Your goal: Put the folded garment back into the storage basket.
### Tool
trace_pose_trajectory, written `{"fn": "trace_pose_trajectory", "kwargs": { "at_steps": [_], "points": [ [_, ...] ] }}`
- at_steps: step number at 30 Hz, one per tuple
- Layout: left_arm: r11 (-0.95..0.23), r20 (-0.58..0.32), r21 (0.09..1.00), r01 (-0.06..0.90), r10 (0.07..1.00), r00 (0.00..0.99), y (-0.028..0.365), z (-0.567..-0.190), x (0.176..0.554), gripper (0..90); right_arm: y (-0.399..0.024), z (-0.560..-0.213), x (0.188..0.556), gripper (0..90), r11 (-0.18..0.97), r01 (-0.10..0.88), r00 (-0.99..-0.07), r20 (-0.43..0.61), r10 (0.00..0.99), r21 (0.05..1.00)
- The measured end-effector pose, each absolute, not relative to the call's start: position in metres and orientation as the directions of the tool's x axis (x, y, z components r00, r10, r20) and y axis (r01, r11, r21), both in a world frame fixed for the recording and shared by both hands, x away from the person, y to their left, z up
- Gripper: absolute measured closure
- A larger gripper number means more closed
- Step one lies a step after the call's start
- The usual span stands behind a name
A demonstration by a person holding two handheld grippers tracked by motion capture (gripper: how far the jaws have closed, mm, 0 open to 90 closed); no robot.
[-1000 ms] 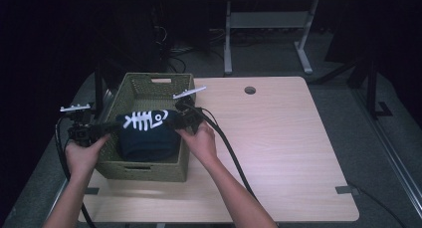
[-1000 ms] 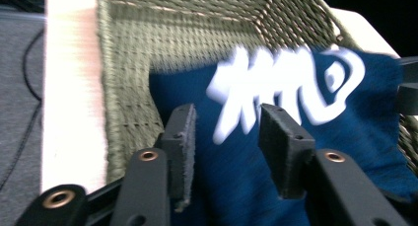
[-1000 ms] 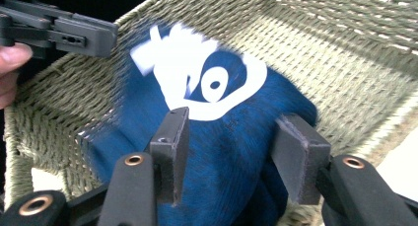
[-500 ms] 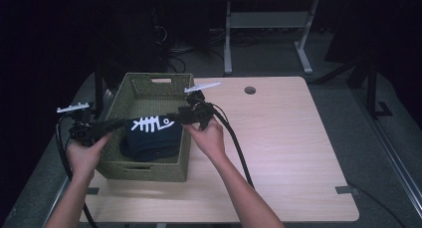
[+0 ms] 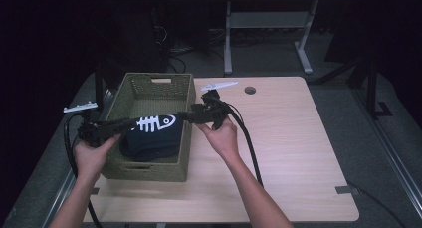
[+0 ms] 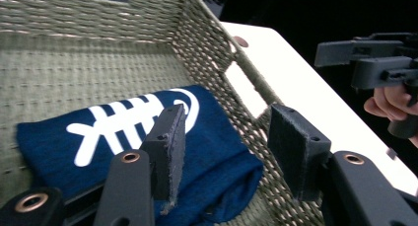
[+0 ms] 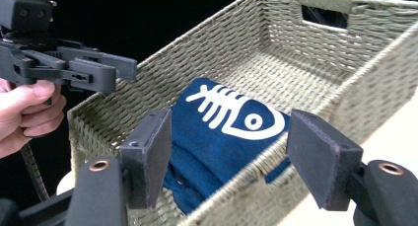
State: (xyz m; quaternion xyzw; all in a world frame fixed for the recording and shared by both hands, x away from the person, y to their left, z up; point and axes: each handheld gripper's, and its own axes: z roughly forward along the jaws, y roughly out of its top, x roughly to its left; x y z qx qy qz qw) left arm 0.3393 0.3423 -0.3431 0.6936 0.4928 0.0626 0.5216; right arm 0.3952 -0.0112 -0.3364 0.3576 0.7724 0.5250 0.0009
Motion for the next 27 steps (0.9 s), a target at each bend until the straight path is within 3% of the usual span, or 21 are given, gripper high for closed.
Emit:
{"fn": "trace_pose_trajectory", "kwargs": {
  "at_steps": [27],
  "points": [
    [-0.052,-0.419,0.807,0.588,0.651,0.633,0.285,-0.333,0.335,36.7,-0.081,-0.344,0.383,28.2,0.173,0.549,-0.699,0.335,0.632,0.818]
  ]
}}
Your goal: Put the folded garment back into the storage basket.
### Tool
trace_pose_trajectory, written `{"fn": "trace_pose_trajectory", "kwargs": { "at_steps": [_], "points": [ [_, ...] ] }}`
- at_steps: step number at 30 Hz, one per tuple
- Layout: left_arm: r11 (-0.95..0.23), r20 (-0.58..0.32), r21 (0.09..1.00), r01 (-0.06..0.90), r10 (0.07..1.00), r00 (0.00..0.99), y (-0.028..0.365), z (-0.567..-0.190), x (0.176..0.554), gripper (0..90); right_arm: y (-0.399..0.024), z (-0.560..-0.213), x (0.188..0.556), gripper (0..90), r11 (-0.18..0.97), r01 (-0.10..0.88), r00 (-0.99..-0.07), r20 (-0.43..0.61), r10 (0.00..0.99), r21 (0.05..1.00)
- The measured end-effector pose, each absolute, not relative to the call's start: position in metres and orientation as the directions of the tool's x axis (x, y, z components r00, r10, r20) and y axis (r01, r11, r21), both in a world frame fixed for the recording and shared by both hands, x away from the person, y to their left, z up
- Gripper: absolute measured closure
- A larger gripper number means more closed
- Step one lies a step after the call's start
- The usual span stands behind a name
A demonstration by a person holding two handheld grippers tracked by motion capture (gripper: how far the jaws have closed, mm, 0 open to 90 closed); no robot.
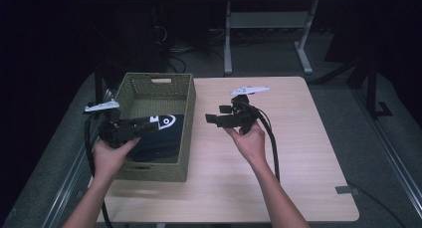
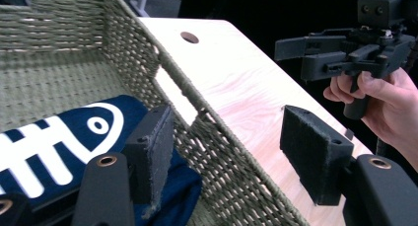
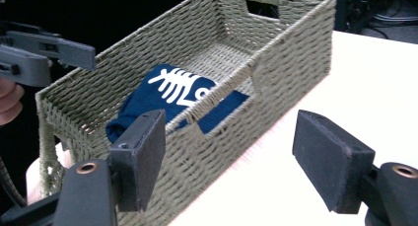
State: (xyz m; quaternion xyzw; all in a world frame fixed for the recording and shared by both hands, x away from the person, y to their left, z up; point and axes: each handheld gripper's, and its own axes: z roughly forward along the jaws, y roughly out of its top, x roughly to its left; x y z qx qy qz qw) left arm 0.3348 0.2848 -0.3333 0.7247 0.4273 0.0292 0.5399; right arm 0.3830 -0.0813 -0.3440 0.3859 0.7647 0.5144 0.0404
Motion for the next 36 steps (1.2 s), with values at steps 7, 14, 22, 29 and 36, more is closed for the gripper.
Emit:
{"fn": "trace_pose_trajectory", "kwargs": {
  "at_steps": [7,14,22,29,36],
  "points": [
    [-0.082,-0.411,0.806,0.586,0.635,0.654,0.271,-0.330,0.334,34.8,-0.098,-0.346,0.380,28.5,0.170,0.551,-0.687,0.328,0.649,0.817],
    [-0.098,-0.402,0.808,0.581,0.628,0.666,0.258,-0.328,0.335,32.4,-0.115,-0.348,0.378,27.9,0.150,0.556,-0.669,0.334,0.664,0.817],
    [-0.117,-0.397,0.811,0.573,0.611,0.685,0.241,-0.324,0.334,31.4,-0.133,-0.350,0.374,27.9,0.146,0.554,-0.661,0.326,0.675,0.820],
    [-0.134,-0.390,0.815,0.564,0.594,0.704,0.224,-0.321,0.335,31.2,-0.151,-0.351,0.370,27.9,0.139,0.558,-0.646,0.324,0.691,0.818],
    [-0.150,-0.384,0.817,0.556,0.578,0.720,0.207,-0.320,0.335,30.0,-0.166,-0.353,0.366,28.0,0.128,0.562,-0.635,0.327,0.700,0.817]
  ]
}}
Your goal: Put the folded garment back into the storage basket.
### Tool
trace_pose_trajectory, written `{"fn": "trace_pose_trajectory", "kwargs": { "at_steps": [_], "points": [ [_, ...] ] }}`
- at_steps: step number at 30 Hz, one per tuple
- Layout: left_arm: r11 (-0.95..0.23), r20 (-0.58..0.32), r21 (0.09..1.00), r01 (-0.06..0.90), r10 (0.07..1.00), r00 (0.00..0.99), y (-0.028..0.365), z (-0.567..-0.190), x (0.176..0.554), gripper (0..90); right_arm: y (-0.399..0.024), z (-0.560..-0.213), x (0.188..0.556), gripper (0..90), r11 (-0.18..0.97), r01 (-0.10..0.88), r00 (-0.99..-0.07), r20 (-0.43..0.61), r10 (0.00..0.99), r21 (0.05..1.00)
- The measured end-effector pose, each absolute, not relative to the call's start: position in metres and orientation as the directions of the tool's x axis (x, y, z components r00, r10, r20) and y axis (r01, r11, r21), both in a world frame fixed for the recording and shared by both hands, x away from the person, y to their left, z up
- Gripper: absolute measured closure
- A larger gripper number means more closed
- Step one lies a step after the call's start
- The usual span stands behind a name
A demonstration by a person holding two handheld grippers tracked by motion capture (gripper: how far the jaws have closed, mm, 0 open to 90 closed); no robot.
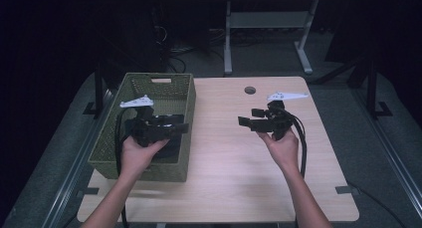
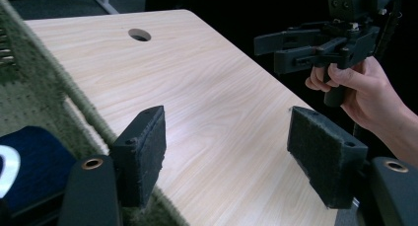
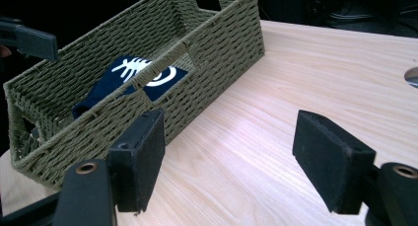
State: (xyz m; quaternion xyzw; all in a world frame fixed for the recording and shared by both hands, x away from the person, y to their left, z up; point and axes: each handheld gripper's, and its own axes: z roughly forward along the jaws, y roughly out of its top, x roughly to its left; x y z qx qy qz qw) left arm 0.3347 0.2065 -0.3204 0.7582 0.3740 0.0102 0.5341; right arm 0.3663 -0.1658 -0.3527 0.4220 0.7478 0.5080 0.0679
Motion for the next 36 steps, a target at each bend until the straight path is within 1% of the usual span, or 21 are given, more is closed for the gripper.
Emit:
{"fn": "trace_pose_trajectory", "kwargs": {
  "at_steps": [3,23,26,36],
  "points": [
    [-0.170,-0.374,0.816,0.553,0.575,0.728,0.199,-0.321,0.334,29.7,-0.171,-0.355,0.365,27.9,0.129,0.562,-0.632,0.325,0.703,0.817],
    [-0.203,-0.365,0.816,0.542,0.544,0.755,0.160,-0.324,0.334,28.1,-0.210,-0.365,0.353,27.8,0.117,0.581,-0.598,0.325,0.733,0.806],
    [-0.199,-0.379,0.812,0.548,0.533,0.756,0.154,-0.325,0.333,27.7,-0.215,-0.366,0.351,27.6,0.114,0.586,-0.593,0.329,0.735,0.802],
    [-0.227,-0.364,0.814,0.534,0.517,0.775,0.135,-0.326,0.330,26.9,-0.230,-0.371,0.343,27.0,0.101,0.590,-0.577,0.331,0.747,0.801]
  ]
}}
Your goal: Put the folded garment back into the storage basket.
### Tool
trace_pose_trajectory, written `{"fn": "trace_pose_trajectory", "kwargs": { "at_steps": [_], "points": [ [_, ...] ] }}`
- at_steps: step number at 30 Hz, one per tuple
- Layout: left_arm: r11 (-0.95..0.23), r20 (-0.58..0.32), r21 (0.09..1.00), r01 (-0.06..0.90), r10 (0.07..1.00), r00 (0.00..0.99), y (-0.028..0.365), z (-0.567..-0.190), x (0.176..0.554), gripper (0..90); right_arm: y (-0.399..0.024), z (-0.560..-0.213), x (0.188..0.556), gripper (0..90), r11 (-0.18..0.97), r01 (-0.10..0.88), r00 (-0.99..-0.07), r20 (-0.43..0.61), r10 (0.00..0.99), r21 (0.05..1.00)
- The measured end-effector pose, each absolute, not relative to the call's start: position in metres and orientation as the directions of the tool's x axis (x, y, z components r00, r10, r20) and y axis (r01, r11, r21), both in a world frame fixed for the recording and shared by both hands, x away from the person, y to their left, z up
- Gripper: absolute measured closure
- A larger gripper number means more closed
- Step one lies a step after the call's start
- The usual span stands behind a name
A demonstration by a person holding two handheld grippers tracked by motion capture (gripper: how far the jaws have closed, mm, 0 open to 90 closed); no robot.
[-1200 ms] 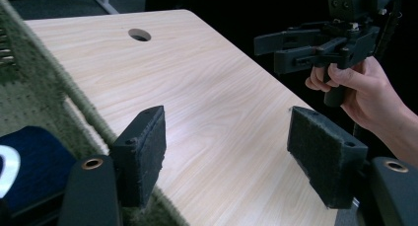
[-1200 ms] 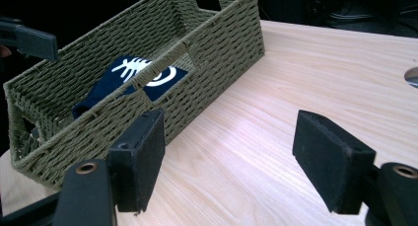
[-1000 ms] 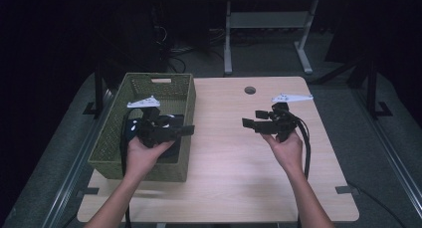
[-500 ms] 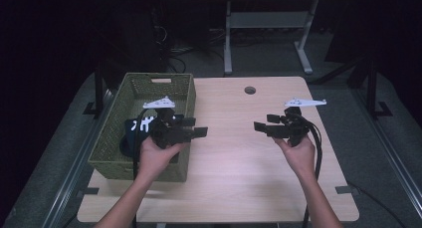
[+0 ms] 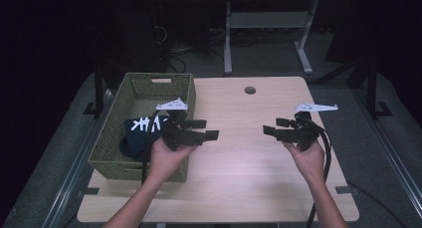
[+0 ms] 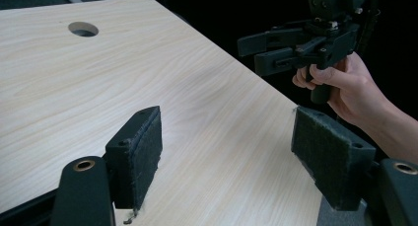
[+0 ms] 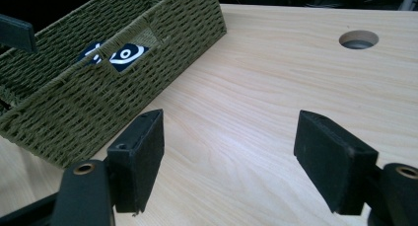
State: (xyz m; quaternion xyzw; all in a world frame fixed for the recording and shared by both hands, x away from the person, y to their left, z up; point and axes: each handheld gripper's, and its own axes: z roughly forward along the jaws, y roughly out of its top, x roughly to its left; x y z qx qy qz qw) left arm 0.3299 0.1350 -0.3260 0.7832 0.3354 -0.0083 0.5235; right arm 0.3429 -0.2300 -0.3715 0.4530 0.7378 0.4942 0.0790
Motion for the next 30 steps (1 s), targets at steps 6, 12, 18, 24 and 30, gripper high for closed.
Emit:
{"fn": "trace_pose_trajectory", "kwargs": {
  "at_steps": [6,12,18,24,30],
  "points": [
    [-0.229,-0.370,0.810,0.540,0.514,0.774,0.125,-0.329,0.330,23.8,-0.240,-0.375,0.340,26.6,0.096,0.598,-0.567,0.336,0.752,0.796],
    [-0.242,-0.364,0.809,0.535,0.507,0.781,0.113,-0.332,0.328,22.3,-0.247,-0.375,0.335,26.6,0.097,0.592,-0.568,0.329,0.755,0.800],
    [-0.243,-0.364,0.811,0.532,0.501,0.785,0.106,-0.334,0.325,20.1,-0.257,-0.380,0.332,26.7,0.089,0.603,-0.557,0.338,0.759,0.793],
    [-0.244,-0.366,0.809,0.535,0.503,0.783,0.099,-0.337,0.323,18.9,-0.265,-0.385,0.328,26.5,0.091,0.612,-0.546,0.337,0.767,0.786],
    [-0.261,-0.355,0.809,0.526,0.496,0.792,0.090,-0.339,0.320,18.8,-0.269,-0.387,0.325,26.3,0.092,0.614,-0.541,0.333,0.773,0.784]
  ]
}}
